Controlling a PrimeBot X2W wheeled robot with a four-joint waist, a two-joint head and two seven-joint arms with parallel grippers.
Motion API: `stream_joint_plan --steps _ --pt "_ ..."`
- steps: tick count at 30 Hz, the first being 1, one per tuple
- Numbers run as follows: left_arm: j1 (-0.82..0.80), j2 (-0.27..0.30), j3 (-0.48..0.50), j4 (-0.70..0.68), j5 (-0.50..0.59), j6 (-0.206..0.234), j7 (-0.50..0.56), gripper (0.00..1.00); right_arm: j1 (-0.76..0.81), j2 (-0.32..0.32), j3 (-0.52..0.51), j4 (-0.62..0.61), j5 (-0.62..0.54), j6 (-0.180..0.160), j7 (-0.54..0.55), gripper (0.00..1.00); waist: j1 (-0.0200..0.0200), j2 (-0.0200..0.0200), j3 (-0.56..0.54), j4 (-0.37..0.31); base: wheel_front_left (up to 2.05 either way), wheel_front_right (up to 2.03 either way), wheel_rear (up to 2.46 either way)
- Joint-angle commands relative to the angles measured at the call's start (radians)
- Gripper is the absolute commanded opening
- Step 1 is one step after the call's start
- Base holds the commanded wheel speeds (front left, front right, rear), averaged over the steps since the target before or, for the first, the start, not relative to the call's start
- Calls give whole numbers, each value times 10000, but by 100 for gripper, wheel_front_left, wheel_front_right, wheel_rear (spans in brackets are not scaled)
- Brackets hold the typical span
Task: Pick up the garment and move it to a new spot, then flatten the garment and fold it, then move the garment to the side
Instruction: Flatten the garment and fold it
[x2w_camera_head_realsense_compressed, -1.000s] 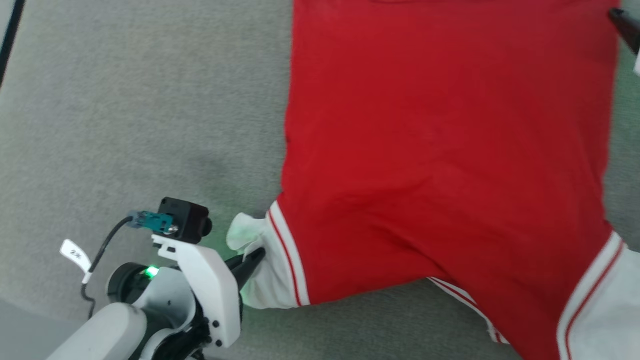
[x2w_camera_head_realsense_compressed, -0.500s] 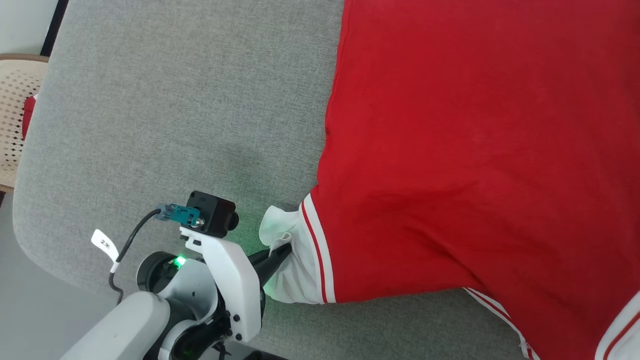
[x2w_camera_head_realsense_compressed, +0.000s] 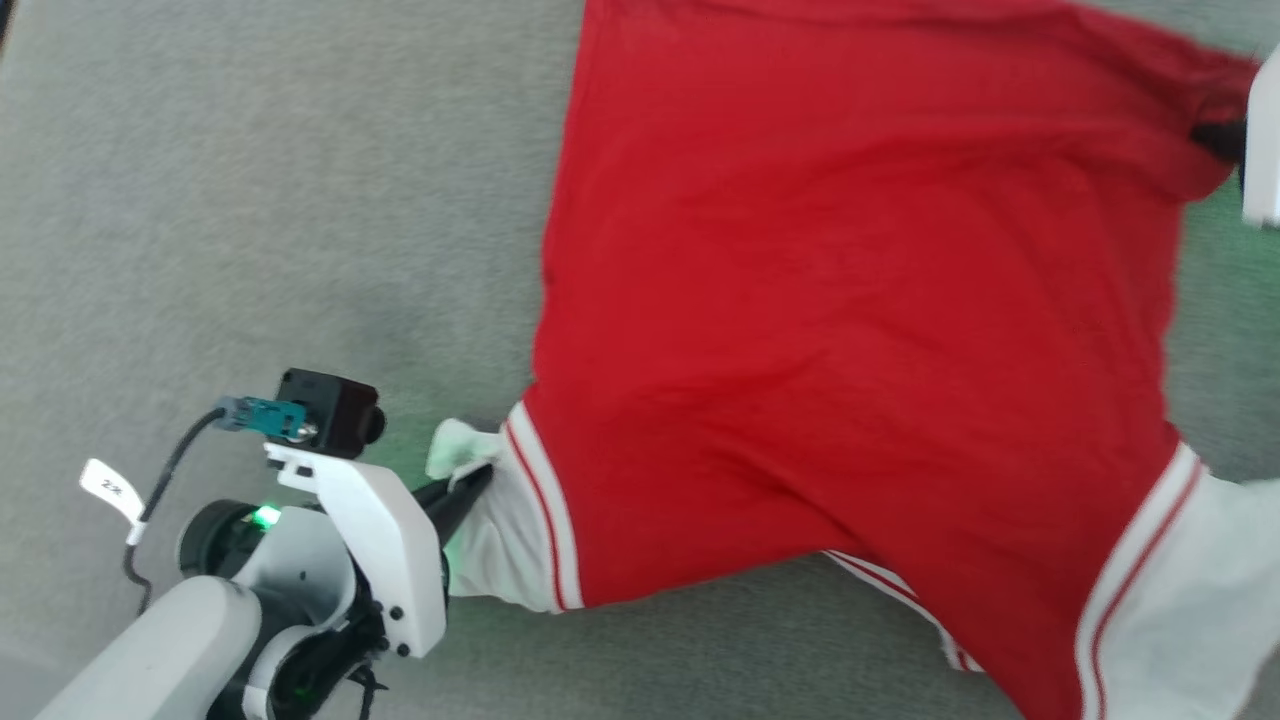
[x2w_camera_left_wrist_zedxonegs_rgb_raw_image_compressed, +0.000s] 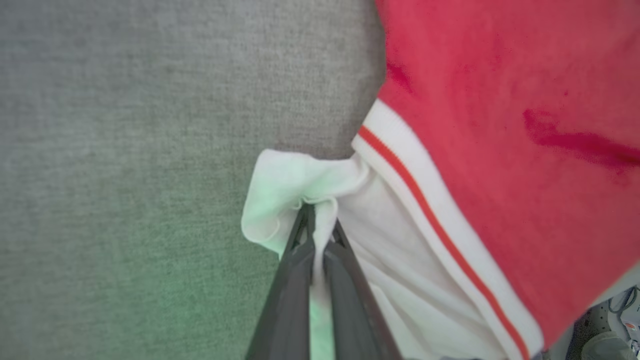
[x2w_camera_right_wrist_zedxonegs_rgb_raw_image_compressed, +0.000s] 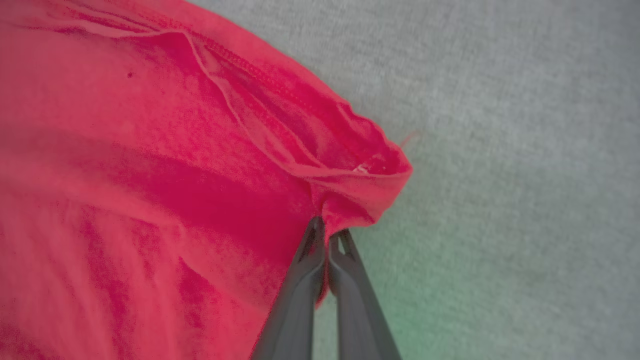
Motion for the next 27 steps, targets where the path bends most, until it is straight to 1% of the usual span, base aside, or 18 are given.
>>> stream_joint_plan --steps 1,5,8,9,11,12,14,16,19,21,22,23,24,27 --pt "115 97 82 -23 33 127 15 0 614 -214 98 -770 390 -3 162 0 0 0 -284 -537 0 0 0" --pt "228 357 209 -263 2 293 82 0 2203 -513 -67 -2860 1157 -3 620 0 0 0 -479 -998 0 0 0" --pt "293 483 286 -400 -23 412 163 0 3533 -521 -466 -4347 1498 -3 1100 0 0 0 -593 -1234 0 0 0" --pt "293 483 286 -400 -23 412 163 0 3533 -521 -466 -4347 1498 -3 1100 0 0 0 -593 -1234 0 0 0" --pt "345 576 329 -468 -50 478 196 0 4539 -417 -819 -5240 1599 -3 1432 0 0 0 -649 -1342 0 0 0" --pt "385 643 362 -530 -70 528 236 0 5520 -172 -1283 -6076 1581 -3 1674 0 0 0 -687 -1415 0 0 0" --pt "393 695 391 -556 -82 529 244 0 6469 213 -1739 -6734 1484 -3 1870 0 0 0 -708 -1447 0 0 0" --pt "382 698 410 -574 -101 543 229 0 7174 581 -2147 -7165 1219 -3 1796 0 0 0 -718 -1466 0 0 0" --pt "327 677 432 -577 -124 519 200 0 8020 1185 -2325 -7249 788 -3 1512 0 0 0 -713 -1472 0 0 0" --pt "286 636 426 -543 -138 486 188 0 8313 1487 -2338 -6915 501 -3 1035 0 0 0 -716 -1467 0 0 0" --pt "266 617 432 -520 -160 484 172 0 8409 1501 -2256 -6751 300 -6 691 40 0 0 -712 -1457 0 0 0" --pt "247 595 424 -487 -168 468 165 0 8473 1617 -2259 -6517 249 -6 395 50 0 0 -718 -1445 0 0 0" --pt "240 579 407 -447 -177 436 147 0 8573 1579 -2236 -6281 52 -17 10 100 0 0 -740 -1413 0 0 0" --pt "323 602 435 -431 -189 442 101 0 8428 1453 -2427 -6598 30 -29 -324 100 0 0 -790 -1375 0 0 0"
